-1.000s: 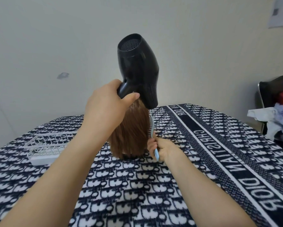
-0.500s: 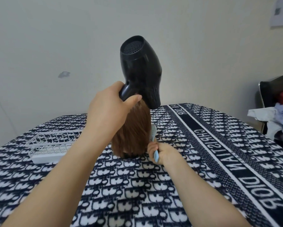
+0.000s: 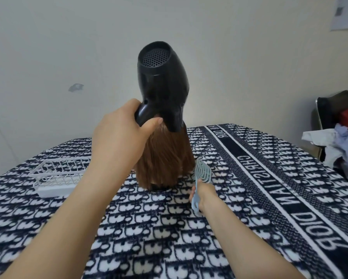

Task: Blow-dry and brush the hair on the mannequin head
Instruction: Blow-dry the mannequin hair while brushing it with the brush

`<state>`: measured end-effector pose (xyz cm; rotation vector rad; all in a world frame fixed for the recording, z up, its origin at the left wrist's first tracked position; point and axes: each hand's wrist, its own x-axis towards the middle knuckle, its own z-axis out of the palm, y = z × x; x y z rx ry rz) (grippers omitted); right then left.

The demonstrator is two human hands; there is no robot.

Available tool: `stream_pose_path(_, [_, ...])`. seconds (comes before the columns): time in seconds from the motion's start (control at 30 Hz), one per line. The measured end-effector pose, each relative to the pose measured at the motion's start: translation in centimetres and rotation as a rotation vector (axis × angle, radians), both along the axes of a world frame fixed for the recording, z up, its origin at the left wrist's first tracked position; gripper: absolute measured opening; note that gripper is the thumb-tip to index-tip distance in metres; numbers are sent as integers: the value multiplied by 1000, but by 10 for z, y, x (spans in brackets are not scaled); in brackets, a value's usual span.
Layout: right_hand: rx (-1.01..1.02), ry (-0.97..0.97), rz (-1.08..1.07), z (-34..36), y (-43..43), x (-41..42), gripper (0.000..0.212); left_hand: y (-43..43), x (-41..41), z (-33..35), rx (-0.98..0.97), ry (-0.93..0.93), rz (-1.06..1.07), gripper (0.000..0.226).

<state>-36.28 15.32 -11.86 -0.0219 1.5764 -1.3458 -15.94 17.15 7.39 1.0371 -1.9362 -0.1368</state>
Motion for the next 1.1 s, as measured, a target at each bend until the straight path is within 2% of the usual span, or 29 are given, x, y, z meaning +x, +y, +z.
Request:
stream_pose_path(0.1, [-40,-33,-108,-2,5,-2,39,1,9,-2,83,33,-49,30])
stream_pose_path(0.2, [-91,-7,-178,-5,8,-4,20,2,14,-4,107,22,-58,27])
stream_pose_path(0.33, [-128,9,-212,-7,13,2,15,6,22,-7,149,40,-77,24])
stream_pose_path(0.43, [-166,-16,-187,0,17,9,28,10,28,-10,129,14,-61,25])
stream_pose_path(0.57, [-234,8,-147,12,24,22,37,18,37,-16,-45,-27,74,30])
stream_pose_path(0.73, [-292,64,-150,26,35,35,35,18,45,-21,65,17,-31,27])
stream_pose_path(0.83, [-320,81,-135,33,42,43,33,18,49,-24,2,-17,52,28])
stream_pose_path(0.97, [-382,127,-141,38,47,50,31,16,53,-26,78,52,13,31])
stream_pose_path(1.1, [-439,112,-145,41,50,51,26,19,56,-25,7,17,79,31])
